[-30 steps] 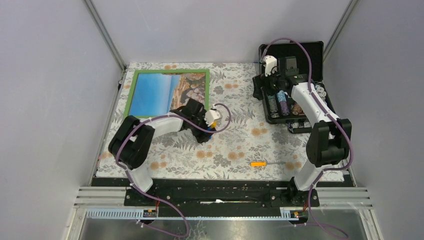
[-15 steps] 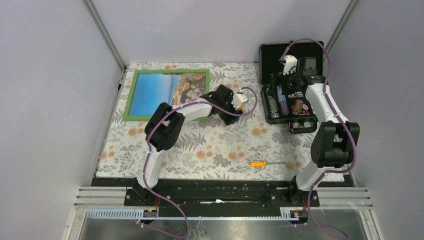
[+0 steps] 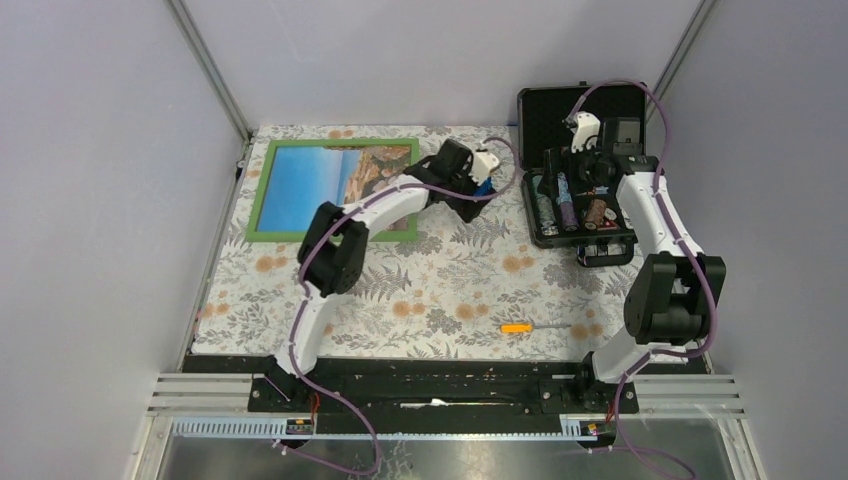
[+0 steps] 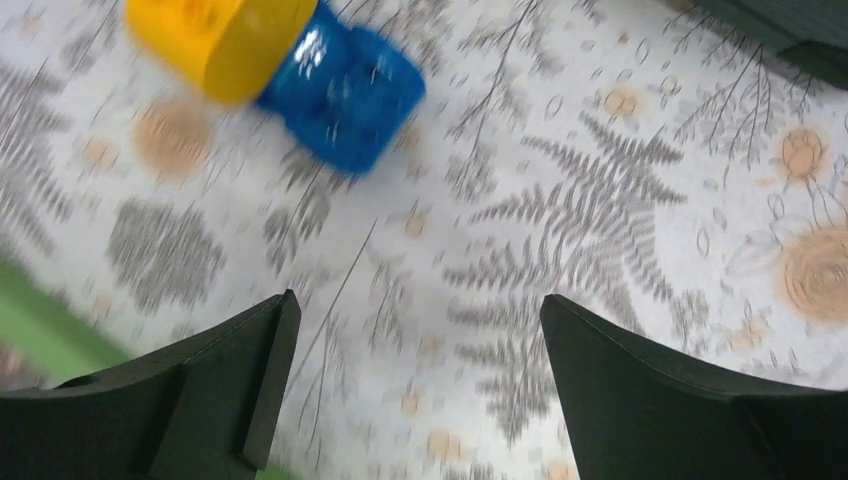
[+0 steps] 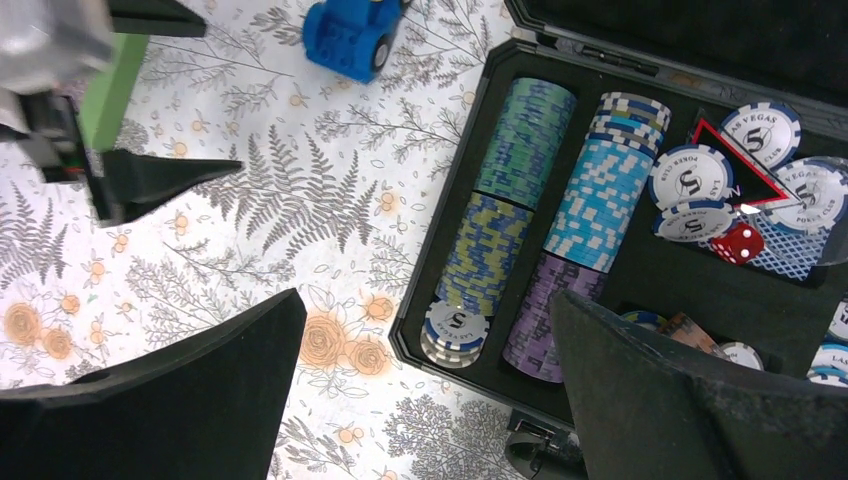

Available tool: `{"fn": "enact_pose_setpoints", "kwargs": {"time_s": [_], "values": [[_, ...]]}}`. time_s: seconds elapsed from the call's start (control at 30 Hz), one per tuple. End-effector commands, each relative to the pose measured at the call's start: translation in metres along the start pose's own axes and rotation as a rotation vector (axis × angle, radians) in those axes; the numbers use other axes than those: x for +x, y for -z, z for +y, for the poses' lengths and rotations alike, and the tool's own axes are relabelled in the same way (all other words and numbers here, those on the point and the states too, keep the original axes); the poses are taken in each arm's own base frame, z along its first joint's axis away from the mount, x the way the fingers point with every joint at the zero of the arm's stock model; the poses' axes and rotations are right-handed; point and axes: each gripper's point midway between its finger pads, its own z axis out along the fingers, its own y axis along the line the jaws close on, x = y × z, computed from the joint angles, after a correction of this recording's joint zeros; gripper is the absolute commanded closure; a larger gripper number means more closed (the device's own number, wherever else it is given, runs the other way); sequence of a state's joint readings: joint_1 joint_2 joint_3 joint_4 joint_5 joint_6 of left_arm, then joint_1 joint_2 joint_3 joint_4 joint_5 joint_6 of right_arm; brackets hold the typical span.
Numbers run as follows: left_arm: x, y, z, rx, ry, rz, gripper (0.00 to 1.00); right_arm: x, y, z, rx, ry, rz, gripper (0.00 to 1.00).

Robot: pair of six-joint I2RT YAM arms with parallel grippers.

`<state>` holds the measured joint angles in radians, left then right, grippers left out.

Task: Take the photo out of the frame

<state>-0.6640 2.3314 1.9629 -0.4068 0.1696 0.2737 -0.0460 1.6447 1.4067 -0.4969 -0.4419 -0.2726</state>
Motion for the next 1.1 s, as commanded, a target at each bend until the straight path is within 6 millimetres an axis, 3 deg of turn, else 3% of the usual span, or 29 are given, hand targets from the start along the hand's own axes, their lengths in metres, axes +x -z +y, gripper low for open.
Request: {"fn": "enact_pose_setpoints", "kwargs": {"time_s": [0.0, 0.1, 0.23, 0.63, 0.93, 1.07], "values": [[-0.016, 0.072, 0.042, -0.161, 0.193, -0.062, 0.01, -0.016, 0.019, 0.020, -0.056, 0.007, -0.052, 0.00], [0.019, 0.081, 0.056, -0.293, 0.297, -0.021, 0.01, -0.016, 0.019, 0.024, -0.068, -0.021, -0.052, 0.00], [0.043, 0.084, 0.066, -0.400, 0.360, 0.014, 0.02, -0.013, 0.017, 0.028, -0.072, -0.040, -0.042, 0.00], [0.062, 0.056, 0.100, -0.557, 0.430, 0.018, 0.16, 0.001, 0.016, 0.033, -0.081, -0.045, -0.010, 0.00], [0.080, 0.035, 0.107, -0.569, 0.435, 0.059, 0.26, 0.000, 0.016, 0.032, -0.079, -0.045, -0.010, 0.00], [0.089, 0.033, 0.096, -0.511, 0.421, 0.097, 0.39, -0.001, 0.018, 0.034, -0.084, -0.045, -0.013, 0.00]]}}
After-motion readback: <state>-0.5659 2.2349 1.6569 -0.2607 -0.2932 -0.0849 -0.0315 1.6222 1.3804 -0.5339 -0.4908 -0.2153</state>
